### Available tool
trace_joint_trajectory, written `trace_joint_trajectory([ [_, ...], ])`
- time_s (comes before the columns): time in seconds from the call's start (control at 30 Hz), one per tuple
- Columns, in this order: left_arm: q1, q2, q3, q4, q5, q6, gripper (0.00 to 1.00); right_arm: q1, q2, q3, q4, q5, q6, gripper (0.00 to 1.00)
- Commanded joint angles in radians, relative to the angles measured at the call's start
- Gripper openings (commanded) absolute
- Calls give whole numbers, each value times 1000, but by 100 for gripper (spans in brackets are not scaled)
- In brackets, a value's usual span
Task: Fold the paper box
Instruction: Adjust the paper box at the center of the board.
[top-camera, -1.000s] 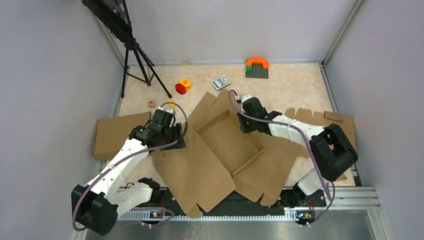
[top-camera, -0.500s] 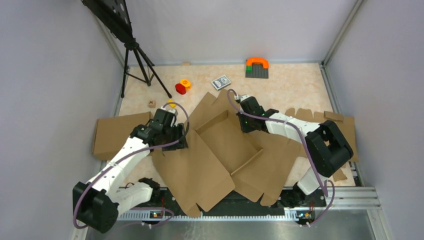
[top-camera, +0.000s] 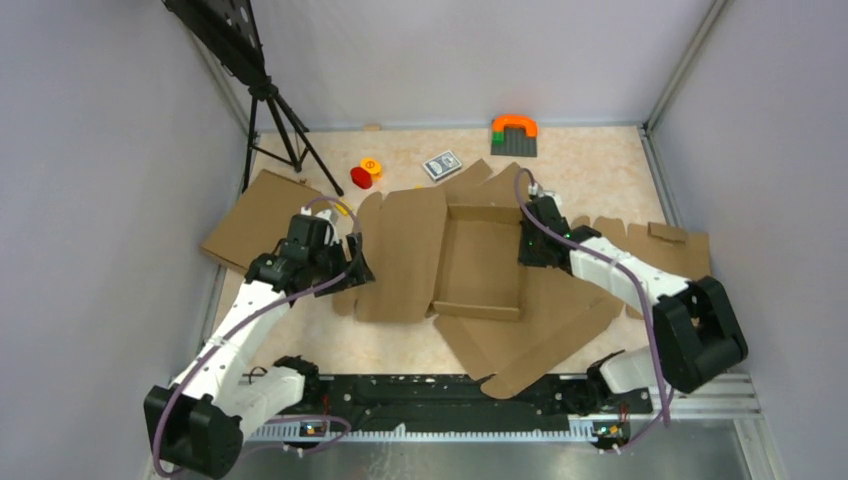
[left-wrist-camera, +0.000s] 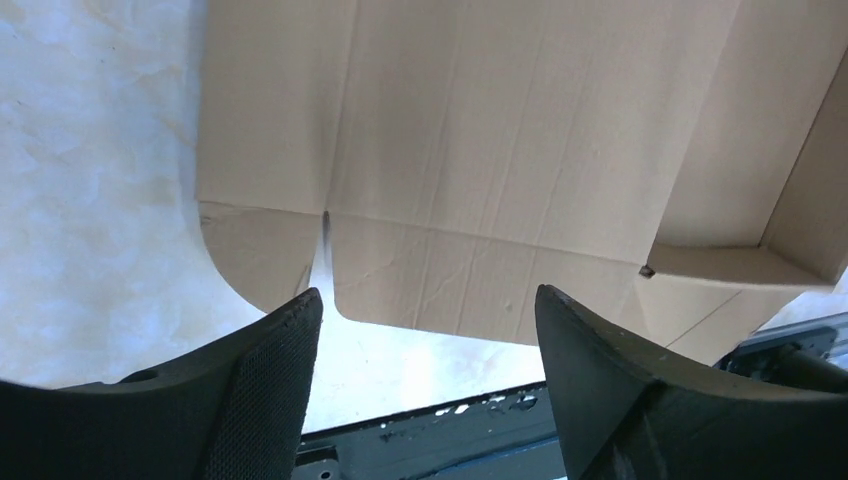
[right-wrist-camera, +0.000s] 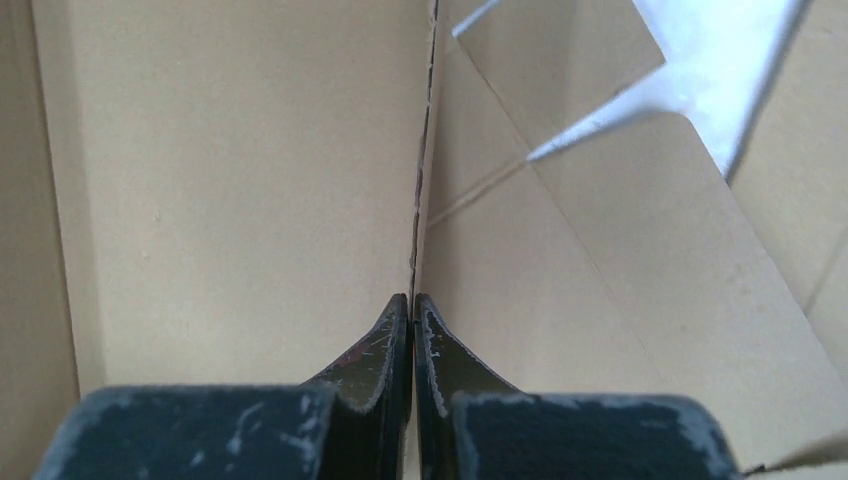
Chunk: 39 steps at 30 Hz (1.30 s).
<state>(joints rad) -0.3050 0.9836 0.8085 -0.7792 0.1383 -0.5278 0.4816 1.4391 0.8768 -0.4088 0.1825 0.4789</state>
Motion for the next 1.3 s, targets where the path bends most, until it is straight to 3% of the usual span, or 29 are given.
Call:
trace_joint_trajectory([
  [0.0,56,-23,-31,82,65,-27,80,-8,-137,-70,28,44,70,0],
  [0.13,125,-18,-68,121,25,-32,86,-8,-163,-80,28,39,43,0],
  [0.33,257,64,-118,271,78,-75,85,-8,-165,-70,-7,41,22,0],
  [0.47,262,89,-202,369,161,-122,84,-35,-183,-75,-27,12,7,0],
  [0.63,261,51,-249,322,149,-124,85,-145,-206,-117,20,-197,14,0],
  [0.93,261,44,-340,366,189,-211,84,-158,-169,-130,28,-217,3,0],
  [1.07,262,39,-375,440,260,-239,80,-166,-161,-131,33,-235,-1,0],
  [1.17,262,29,-404,535,378,-290,70,-166,-160,-125,29,-266,2,0],
  [1.27,262,-24,-393,521,356,-289,61,-166,-172,-127,29,-268,3,0],
])
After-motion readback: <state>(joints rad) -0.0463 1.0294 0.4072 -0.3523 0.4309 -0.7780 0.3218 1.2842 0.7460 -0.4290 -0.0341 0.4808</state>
